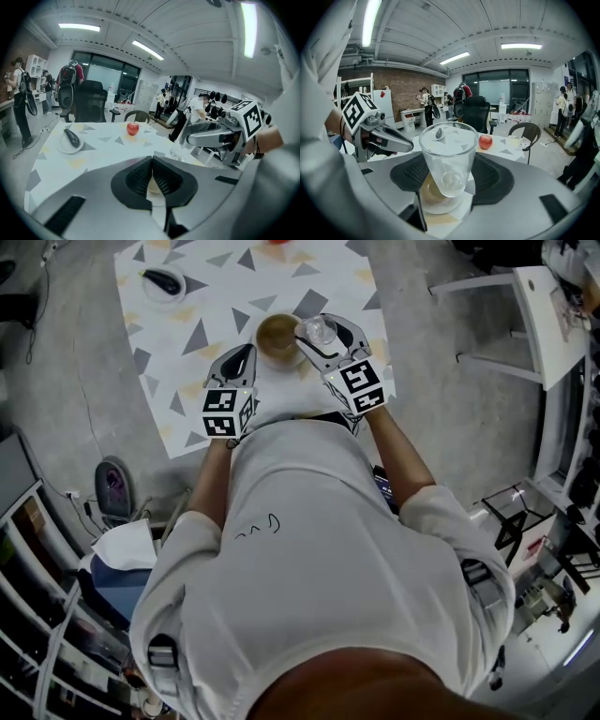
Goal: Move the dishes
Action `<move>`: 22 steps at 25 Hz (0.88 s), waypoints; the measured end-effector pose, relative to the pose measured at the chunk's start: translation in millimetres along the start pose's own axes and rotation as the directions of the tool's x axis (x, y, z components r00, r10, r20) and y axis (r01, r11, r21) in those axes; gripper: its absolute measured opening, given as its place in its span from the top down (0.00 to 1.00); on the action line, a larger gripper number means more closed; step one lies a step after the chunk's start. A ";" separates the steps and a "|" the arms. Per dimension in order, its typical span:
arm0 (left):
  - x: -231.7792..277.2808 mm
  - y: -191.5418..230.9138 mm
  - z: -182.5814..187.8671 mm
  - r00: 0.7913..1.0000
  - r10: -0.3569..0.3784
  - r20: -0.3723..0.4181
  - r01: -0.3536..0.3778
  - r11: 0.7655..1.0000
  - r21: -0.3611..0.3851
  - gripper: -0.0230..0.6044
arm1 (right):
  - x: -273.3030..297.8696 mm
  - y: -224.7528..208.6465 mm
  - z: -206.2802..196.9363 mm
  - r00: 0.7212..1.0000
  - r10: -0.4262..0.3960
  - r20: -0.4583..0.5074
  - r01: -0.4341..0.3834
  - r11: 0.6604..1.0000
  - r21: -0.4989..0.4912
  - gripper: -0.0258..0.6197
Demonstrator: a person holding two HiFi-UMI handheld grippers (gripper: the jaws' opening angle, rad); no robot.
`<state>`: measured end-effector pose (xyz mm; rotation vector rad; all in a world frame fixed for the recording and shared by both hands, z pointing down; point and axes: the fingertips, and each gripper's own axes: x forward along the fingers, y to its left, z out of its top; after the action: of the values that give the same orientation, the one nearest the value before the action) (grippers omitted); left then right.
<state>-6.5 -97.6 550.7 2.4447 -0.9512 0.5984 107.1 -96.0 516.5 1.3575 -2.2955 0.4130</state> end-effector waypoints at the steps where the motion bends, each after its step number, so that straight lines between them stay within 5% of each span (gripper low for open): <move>1: 2.1 -2.0 0.4 1.000 -0.007 -0.002 0.007 1.000 0.005 0.93 | -2.5 -3.1 -1.7 1.000 -0.012 -0.002 0.012 1.000 0.005 0.54; 10: 18.2 -29.5 1.6 0.996 -0.081 -0.032 0.083 0.995 0.055 0.93 | -28.9 -24.7 -15.1 0.996 -0.092 -0.014 0.092 0.995 0.039 0.54; 22: 35.9 -49.6 4.2 0.994 -0.094 -0.055 0.098 0.993 0.067 0.93 | -45.1 -54.3 -33.8 0.990 -0.130 -0.048 0.133 0.990 0.048 0.54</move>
<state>53.6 -85.5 554.4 2.5078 -0.8000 0.6677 181.3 -72.3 524.2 1.4992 -2.1579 0.4577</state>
